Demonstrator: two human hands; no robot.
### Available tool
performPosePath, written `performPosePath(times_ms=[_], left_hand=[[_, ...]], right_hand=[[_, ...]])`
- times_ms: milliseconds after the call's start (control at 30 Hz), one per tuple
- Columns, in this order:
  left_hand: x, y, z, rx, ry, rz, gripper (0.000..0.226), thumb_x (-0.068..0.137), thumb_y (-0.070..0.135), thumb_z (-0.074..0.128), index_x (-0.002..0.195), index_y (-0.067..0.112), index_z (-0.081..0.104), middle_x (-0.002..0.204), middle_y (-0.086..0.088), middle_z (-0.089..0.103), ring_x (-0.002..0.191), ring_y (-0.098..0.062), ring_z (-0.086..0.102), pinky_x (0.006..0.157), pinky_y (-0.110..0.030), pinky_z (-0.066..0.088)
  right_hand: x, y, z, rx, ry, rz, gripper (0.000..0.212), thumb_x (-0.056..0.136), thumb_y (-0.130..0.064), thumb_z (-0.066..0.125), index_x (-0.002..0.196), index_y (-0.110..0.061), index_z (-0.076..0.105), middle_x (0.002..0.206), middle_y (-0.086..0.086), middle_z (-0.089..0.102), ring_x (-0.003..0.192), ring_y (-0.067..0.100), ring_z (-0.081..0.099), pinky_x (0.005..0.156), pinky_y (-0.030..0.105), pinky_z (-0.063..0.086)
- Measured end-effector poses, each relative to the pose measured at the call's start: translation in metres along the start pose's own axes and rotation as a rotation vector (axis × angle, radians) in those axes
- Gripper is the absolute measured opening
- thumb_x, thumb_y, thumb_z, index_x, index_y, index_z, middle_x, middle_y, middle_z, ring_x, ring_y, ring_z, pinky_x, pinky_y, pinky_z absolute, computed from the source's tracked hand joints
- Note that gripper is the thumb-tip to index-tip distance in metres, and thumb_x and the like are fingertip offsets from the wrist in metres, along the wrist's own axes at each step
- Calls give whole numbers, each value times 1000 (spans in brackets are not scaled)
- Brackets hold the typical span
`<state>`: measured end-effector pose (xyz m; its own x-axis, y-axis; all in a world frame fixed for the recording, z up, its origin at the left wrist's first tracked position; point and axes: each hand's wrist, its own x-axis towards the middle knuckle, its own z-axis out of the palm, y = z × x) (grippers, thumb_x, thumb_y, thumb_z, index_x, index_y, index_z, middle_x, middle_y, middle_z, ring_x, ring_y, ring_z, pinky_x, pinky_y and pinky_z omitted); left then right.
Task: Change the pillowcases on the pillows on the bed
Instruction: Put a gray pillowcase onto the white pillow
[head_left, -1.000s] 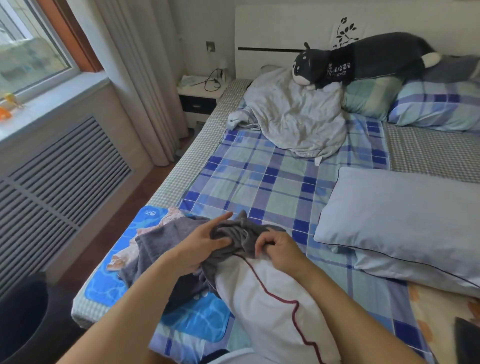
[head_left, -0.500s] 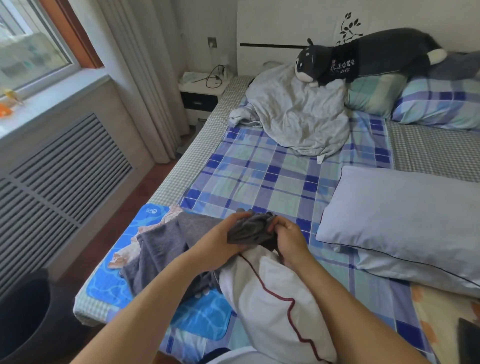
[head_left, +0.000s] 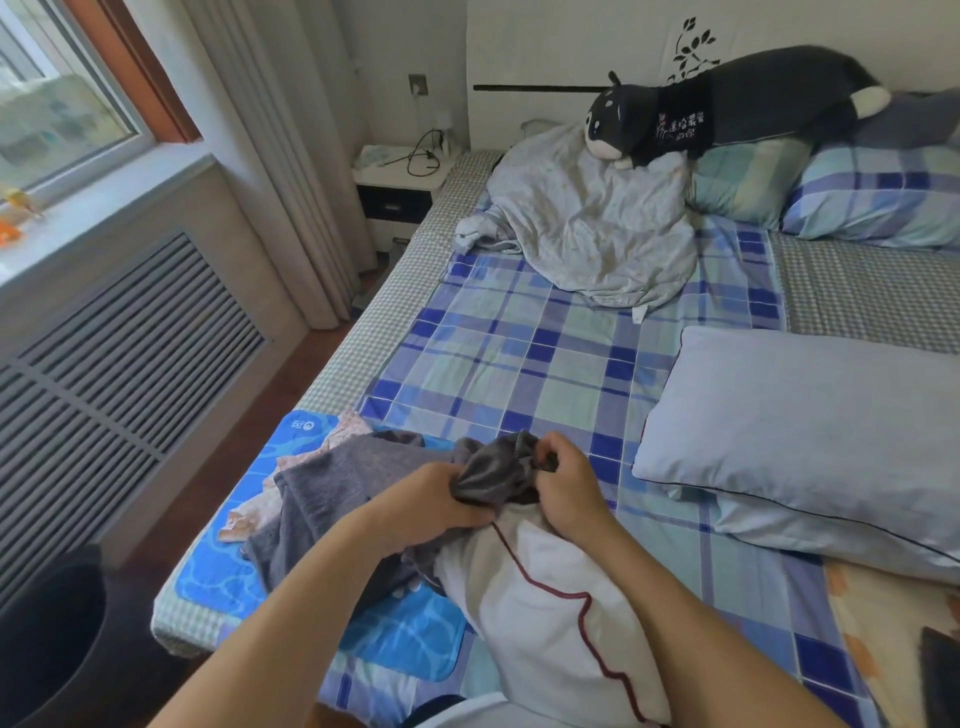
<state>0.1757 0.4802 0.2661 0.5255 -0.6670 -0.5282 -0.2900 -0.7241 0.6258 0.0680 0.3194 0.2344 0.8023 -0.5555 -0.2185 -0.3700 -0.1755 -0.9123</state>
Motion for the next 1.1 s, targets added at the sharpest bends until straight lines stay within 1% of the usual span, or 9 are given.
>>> performPosePath(times_ms=[100,233,367,500,567,667,800,967,1100], left_hand=[[3,-2,2,179,207,108,18,92,30,69,100,15,72,94,-4,73,84,-12,63,80,-25,48],[2,-2,3,-451,490,12,23,90,-1,52,94,14,69,88,-6,73,81,-12,68,75,-26,56],[16,6,-6,-888,357,-462,19,99,10,49,86,5,61,87,-20,67,71,-30,62,65,-33,52],[6,1,-19,-942,62,-594,20,86,17,54,94,2,65,79,-20,67,67,-31,66,71,-37,56],[4,0,-25,-894,8,-579,25,86,20,57,92,-2,68,81,-21,71,65,-32,69,75,-40,57],[-4,-1,-26,-877,-80,-392,25,94,24,66,106,4,72,103,-26,73,90,-36,74,93,-48,56],[-13,-16,-14,-679,-149,27,48,90,-1,69,131,22,62,125,-11,69,120,-26,65,104,-43,52],[-16,-16,-10,-1000,-109,17,54,88,-15,49,132,12,62,128,-21,66,120,-36,63,105,-49,50],[0,-16,-11,-1049,256,-115,34,89,-5,51,114,10,68,115,-30,68,97,-35,70,88,-46,58]], right_hand=[[-2,-4,-1,24,-14,-17,17,93,1,52,84,-13,50,81,0,56,76,13,50,71,22,46],[-2,-4,-5,28,-156,-32,7,89,4,54,92,1,49,88,16,59,81,17,51,82,36,50],[-12,-12,5,245,-385,76,25,92,5,46,112,-5,56,103,14,64,92,25,60,88,36,52],[-17,-12,-3,824,-645,213,54,94,13,37,121,-18,73,126,11,68,115,29,65,102,39,51],[-20,-15,-7,556,-722,158,37,96,1,51,112,-22,77,120,4,72,112,20,67,97,29,52],[-13,-10,-2,-8,-469,-20,25,87,-7,72,91,-30,80,95,-12,75,90,6,69,83,17,51],[-9,-1,4,118,-160,40,26,93,1,62,83,-19,74,76,-14,67,66,-4,65,60,6,47],[-6,-5,3,125,-202,95,27,98,0,51,99,-12,76,83,-10,68,76,3,64,60,3,44],[-6,-8,-2,331,-374,138,36,95,7,45,92,-8,77,79,-8,74,76,2,69,66,11,51]])
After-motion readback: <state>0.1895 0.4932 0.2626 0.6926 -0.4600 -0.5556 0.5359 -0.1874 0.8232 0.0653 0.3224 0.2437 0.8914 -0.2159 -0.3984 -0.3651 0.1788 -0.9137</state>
